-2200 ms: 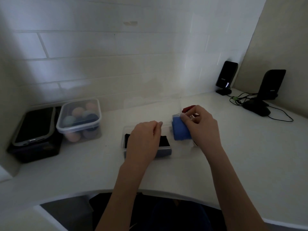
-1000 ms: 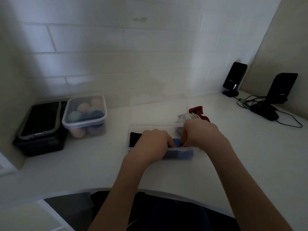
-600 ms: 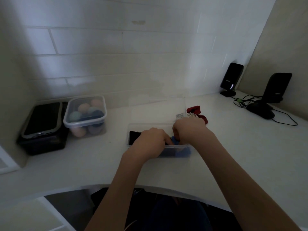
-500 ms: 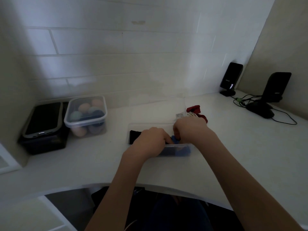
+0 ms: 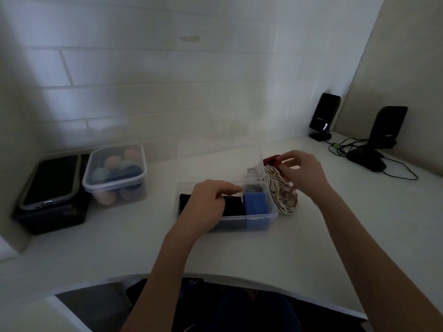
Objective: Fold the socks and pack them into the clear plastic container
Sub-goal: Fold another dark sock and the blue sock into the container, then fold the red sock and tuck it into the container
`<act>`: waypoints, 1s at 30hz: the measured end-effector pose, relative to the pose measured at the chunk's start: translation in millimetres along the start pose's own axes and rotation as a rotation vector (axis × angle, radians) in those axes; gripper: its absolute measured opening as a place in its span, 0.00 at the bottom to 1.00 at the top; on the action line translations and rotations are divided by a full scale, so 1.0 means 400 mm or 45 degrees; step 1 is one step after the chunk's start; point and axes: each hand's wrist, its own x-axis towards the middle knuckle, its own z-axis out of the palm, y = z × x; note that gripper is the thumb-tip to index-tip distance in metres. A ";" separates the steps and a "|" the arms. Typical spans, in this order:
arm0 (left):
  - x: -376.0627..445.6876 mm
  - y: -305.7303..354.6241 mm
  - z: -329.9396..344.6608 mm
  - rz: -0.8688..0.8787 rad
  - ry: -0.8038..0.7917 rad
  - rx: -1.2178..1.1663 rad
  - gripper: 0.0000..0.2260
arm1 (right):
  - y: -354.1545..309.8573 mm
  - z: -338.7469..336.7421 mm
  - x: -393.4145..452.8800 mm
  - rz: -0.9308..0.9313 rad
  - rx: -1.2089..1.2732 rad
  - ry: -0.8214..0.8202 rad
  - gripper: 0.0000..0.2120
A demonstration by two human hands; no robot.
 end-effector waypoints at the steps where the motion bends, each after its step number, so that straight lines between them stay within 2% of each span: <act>1: 0.000 0.003 0.000 -0.002 0.024 -0.005 0.23 | 0.022 0.012 0.014 0.005 -0.049 0.020 0.10; 4: 0.007 0.001 -0.001 -0.007 0.071 0.001 0.22 | 0.076 0.047 0.047 0.043 -0.203 0.046 0.14; 12: 0.002 -0.003 0.010 0.024 -0.018 0.031 0.19 | 0.134 0.103 0.101 0.239 -0.409 -0.036 0.18; 17: 0.007 -0.004 0.013 0.017 -0.061 0.061 0.18 | 0.135 0.098 0.112 0.191 -0.383 -0.027 0.12; 21: 0.008 -0.004 0.017 0.019 -0.059 0.051 0.18 | 0.102 0.082 0.092 0.092 -0.235 0.217 0.12; 24: 0.010 0.001 0.015 0.025 0.005 -0.012 0.17 | 0.037 0.062 0.060 -0.014 0.028 0.318 0.10; 28: 0.024 0.019 0.007 -0.017 0.180 -0.266 0.15 | -0.068 0.048 -0.025 -0.143 0.376 0.281 0.08; 30: 0.039 0.033 -0.001 -0.118 0.242 -0.496 0.15 | -0.112 0.043 -0.069 -0.164 0.591 0.130 0.10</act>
